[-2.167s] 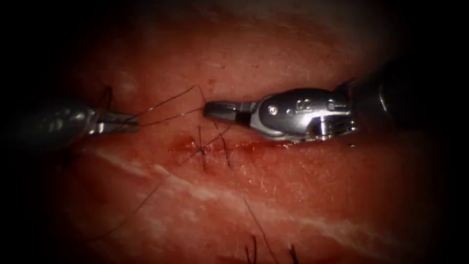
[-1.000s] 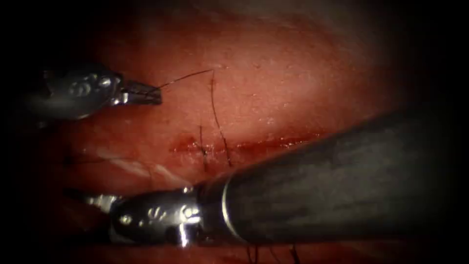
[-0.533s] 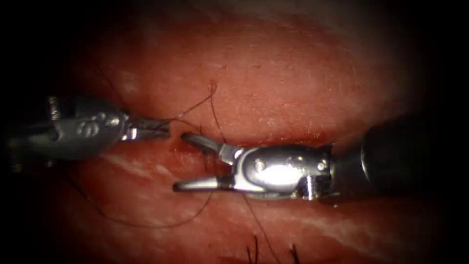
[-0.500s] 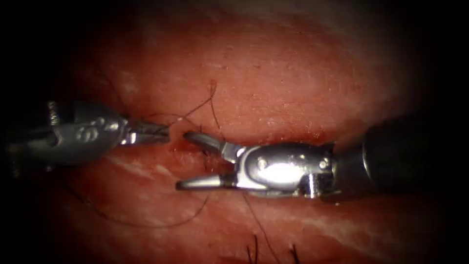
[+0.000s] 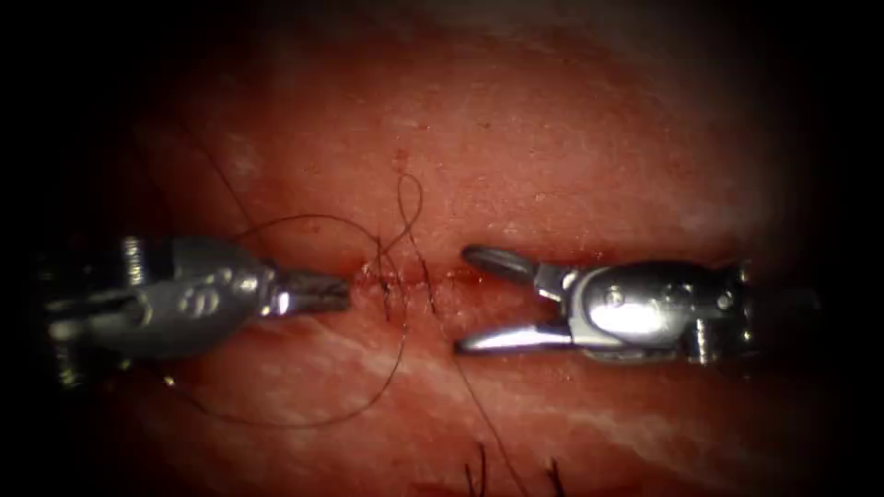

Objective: Wound Closure

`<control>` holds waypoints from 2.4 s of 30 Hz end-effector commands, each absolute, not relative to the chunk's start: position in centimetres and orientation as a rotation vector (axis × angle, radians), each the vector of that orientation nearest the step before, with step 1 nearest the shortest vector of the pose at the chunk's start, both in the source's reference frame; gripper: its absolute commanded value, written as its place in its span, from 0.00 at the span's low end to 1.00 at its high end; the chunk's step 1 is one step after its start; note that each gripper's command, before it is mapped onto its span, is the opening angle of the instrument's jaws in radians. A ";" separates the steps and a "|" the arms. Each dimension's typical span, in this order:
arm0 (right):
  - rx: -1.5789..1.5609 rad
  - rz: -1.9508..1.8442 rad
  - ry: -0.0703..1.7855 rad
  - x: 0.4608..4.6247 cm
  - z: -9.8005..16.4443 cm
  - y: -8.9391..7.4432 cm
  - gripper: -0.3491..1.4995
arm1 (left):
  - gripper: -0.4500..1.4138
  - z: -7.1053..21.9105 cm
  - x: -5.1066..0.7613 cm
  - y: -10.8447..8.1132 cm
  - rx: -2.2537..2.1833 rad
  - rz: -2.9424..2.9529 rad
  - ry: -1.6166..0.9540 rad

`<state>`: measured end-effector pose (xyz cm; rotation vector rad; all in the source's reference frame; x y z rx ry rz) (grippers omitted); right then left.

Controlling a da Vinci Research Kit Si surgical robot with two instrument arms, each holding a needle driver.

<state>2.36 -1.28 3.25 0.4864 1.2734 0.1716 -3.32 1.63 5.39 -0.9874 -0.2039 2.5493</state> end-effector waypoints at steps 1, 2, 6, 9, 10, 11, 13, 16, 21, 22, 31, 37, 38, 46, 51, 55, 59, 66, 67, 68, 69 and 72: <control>0.484 0.181 1.276 2.38 3.3 -1.3 0.51 | 0.00 5.5 -3.44 1.6 -0.996 2.544 -0.211; 0.484 0.183 1.276 2.39 3.4 -1.3 0.25 | 0.00 5.5 -3.49 1.5 -1.006 2.539 -0.219; 0.495 0.210 1.262 2.47 3.6 -1.1 0.00 | 0.00 5.5 -3.63 1.5 -1.048 2.524 -0.234; 0.501 0.221 1.248 2.52 3.7 -1.1 0.00 | 0.00 5.5 -3.67 1.5 -1.079 2.511 -0.211; 0.503 0.232 1.245 2.57 3.8 -1.1 0.00 | 0.00 5.5 -3.71 1.4 -1.091 2.510 -0.212; 0.507 0.238 1.240 2.59 3.8 -1.1 0.00 | 0.00 5.5 -3.75 1.4 -1.100 2.509 -0.212; 0.500 0.259 1.255 2.66 3.9 -1.0 0.00 | 0.00 5.6 -3.84 1.4 -1.114 2.511 -0.207; 0.494 0.295 1.287 2.77 3.9 -0.9 0.00 | 0.00 5.7 -3.97 1.4 -1.125 2.513 -0.205; 0.532 0.334 1.345 2.84 3.9 -0.8 0.00 | 0.00 6.0 -4.04 1.4 -1.144 2.511 -0.200; 0.542 0.341 1.351 2.84 3.9 -0.8 0.00 | 0.00 6.1 -4.05 1.4 -1.152 2.509 -0.193; 0.683 0.338 1.445 2.92 3.9 -0.8 0.00 | 0.00 6.6 -4.07 1.4 -1.189 2.492 -0.131; 0.796 0.319 1.536 2.96 3.9 -0.7 0.00 | 0.00 6.8 -4.05 1.4 -1.196 2.499 -0.117; 0.818 0.316 1.548 2.96 3.9 -0.7 0.00 | 0.00 6.8 -4.04 1.4 -1.198 2.500 -0.117; 1.017 0.241 1.596 2.93 3.7 -0.7 0.00 | 0.00 6.9 -3.94 1.5 -1.199 2.507 -0.111; 1.104 0.167 1.576 2.91 3.7 -0.8 0.00 | 0.00 7.0 -3.91 1.5 -1.196 2.509 -0.107; 1.155 0.084 1.545 2.88 3.6 -0.8 0.00 | 0.00 7.0 -3.89 1.5 -1.195 2.505 -0.110; 1.185 -0.010 1.484 2.88 3.6 -0.9 0.00 | 0.00 7.0 -3.88 1.6 -1.201 2.504 -0.110; 1.123 -0.342 1.358 2.90 3.6 -0.8 0.23 | 0.00 7.0 -3.87 1.6 -1.196 2.515 -0.114; 1.111 -0.393 1.343 2.90 3.6 -0.8 0.28 | 0.00 7.0 -3.87 1.6 -1.196 2.515 -0.114; 1.102 -0.431 1.332 2.90 3.6 -0.8 0.30 | 0.00 7.0 -3.87 1.6 -1.196 2.515 -0.114; 1.092 -0.467 1.321 2.91 3.6 -0.8 0.33 | 0.00 7.0 -3.87 1.6 -1.196 2.515 -0.115; 1.075 -0.564 1.296 2.92 3.6 -0.8 0.35 | 0.00 7.0 -3.87 1.6 -1.192 2.519 -0.120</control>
